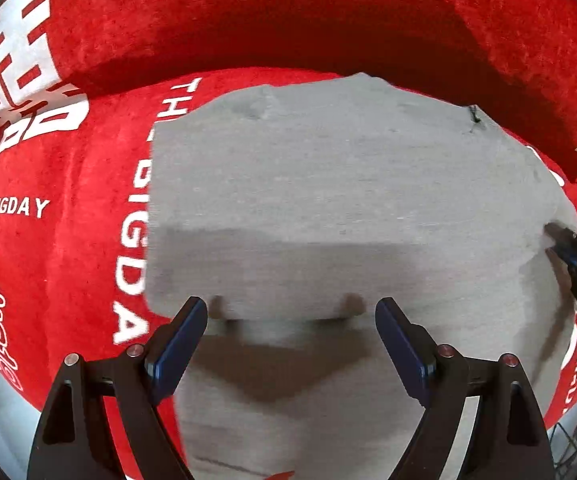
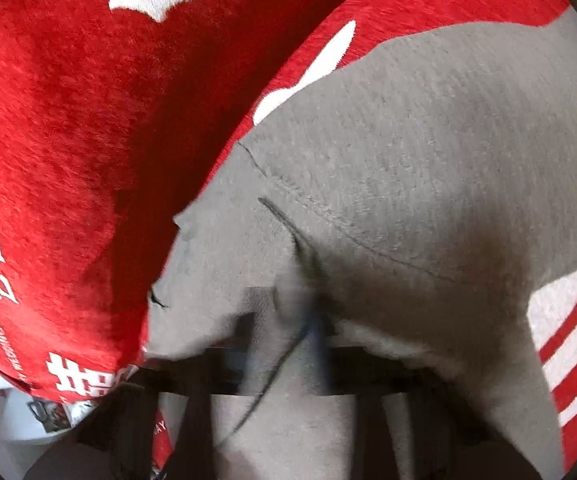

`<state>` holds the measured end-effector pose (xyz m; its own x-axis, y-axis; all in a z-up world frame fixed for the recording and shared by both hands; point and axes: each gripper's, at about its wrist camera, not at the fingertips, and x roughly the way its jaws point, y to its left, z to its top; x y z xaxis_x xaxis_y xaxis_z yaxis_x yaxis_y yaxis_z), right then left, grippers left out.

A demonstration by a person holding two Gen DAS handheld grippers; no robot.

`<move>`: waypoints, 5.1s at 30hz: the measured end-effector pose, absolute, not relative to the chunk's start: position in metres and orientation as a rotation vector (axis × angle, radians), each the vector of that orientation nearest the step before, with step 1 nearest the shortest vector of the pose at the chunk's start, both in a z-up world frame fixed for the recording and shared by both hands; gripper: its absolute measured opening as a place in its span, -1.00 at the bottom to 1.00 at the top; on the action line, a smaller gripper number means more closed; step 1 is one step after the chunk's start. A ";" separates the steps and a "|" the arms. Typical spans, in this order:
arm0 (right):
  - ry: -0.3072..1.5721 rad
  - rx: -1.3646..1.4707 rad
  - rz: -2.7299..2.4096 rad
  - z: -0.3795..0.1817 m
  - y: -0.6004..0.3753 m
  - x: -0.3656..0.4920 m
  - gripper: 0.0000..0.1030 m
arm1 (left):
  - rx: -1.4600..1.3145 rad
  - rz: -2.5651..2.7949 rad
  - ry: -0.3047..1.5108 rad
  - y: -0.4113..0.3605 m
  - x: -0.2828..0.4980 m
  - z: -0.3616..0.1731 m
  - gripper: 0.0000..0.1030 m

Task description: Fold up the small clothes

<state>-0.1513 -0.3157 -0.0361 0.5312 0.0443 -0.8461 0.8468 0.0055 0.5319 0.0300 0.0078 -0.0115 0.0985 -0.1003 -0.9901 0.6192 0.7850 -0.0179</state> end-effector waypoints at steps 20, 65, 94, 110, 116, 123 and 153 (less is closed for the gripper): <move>1.007 1.310 -0.570 -0.004 -0.321 -0.211 0.15 | 0.598 -0.604 1.369 -0.069 -0.027 -0.007 0.69; 0.304 1.816 -0.927 -0.045 -0.436 -0.481 0.31 | 0.788 -0.800 1.405 -0.190 -0.126 -0.036 0.69; 0.766 1.086 -0.170 0.061 -0.343 -0.115 -0.88 | 0.461 -0.550 1.312 -0.021 0.021 0.014 0.69; 0.905 1.345 -0.414 -0.027 -0.300 -0.099 0.06 | 0.298 -0.479 1.358 0.043 0.074 -0.010 0.69; 0.927 1.172 -0.358 -0.013 -0.300 -0.048 -0.84 | 0.166 -0.540 1.374 0.059 0.092 0.002 0.69; 1.149 0.755 -0.021 -0.002 -0.198 0.028 -0.84 | 0.028 -0.642 1.440 0.064 0.104 -0.004 0.69; 0.920 1.389 -0.544 -0.023 -0.337 -0.187 -0.88 | 0.022 -0.751 1.498 0.024 0.084 -0.014 -0.83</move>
<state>-0.1874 -0.3373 -0.0230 0.5611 0.1860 -0.8066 0.7962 0.1450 0.5873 0.0839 0.0238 -0.0139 -0.1042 -0.4325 -0.8956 0.4585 0.7782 -0.4292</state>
